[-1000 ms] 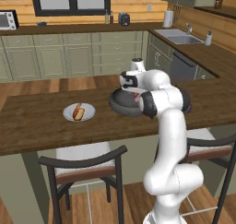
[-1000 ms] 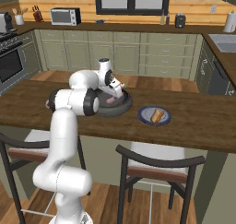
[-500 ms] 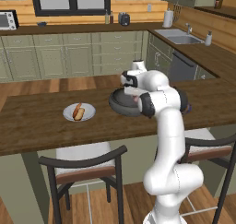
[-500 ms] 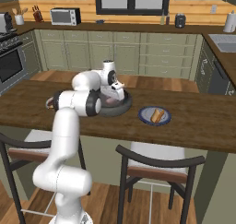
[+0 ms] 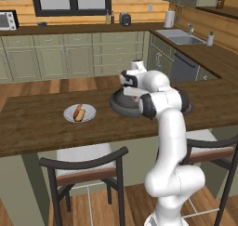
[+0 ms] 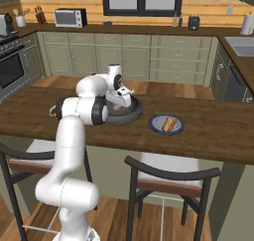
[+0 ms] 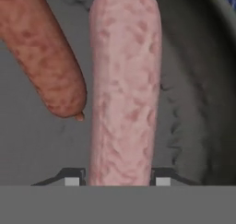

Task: Place one bun and one sausage from the bowl on each plate.

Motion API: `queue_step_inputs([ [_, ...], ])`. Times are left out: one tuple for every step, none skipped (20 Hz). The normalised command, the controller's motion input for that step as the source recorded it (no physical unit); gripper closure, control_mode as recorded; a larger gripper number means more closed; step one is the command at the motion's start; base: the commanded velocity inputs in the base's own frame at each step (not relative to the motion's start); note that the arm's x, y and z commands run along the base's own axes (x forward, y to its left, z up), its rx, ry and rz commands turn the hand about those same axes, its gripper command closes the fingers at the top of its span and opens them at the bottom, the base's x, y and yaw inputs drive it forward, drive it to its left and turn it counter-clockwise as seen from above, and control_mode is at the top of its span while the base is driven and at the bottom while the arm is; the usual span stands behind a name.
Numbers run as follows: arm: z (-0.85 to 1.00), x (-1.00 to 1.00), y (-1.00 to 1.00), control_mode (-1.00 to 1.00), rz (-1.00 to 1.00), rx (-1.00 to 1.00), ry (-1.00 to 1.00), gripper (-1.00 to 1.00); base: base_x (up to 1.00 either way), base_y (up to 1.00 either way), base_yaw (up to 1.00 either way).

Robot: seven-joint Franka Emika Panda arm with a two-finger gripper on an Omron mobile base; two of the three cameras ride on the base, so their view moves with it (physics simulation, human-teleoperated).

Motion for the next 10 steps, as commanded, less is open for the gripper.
queue_step_inputs([
  [0.64, -0.61, 0.11, -1.0, 0.01, 0.03, -0.11, 1.0, 0.0, 0.0, 0.0],
  [0.72, -0.64, 0.11, -1.0, 0.01, 0.04, -0.12, 1.0, 0.0, 0.0, 0.0],
  [0.88, -0.74, 0.04, -1.0, 0.02, 0.07, -0.12, 1.0, 0.0, 0.0, 0.0],
  [0.88, -0.79, 0.02, -1.0, 0.03, 0.07, -0.09, 1.0, 0.0, 0.0, 0.0],
  [0.77, -0.83, 0.0, -1.0, 0.03, 0.06, -0.06, 1.0, 0.0, 0.0, 0.0],
  [0.7, -0.96, 0.0, -1.0, 0.03, 0.05, -0.05, 1.0, 0.0, 0.0, 0.0],
  [0.54, -1.0, 0.18, -1.0, 0.07, 0.03, 0.0, 1.0, 0.0, 0.0, 0.0],
  [0.32, -1.0, 0.53, -1.0, 0.14, 0.0, -0.03, 1.0, 0.0, 0.0, 0.0],
  [0.25, -1.0, 0.86, -1.0, 0.19, 0.0, -0.06, 1.0, 0.0, 0.0, 0.0],
  [0.21, -1.0, 1.0, -1.0, 0.22, 0.0, -0.03, 1.0, 0.0, 0.0, 0.0],
])
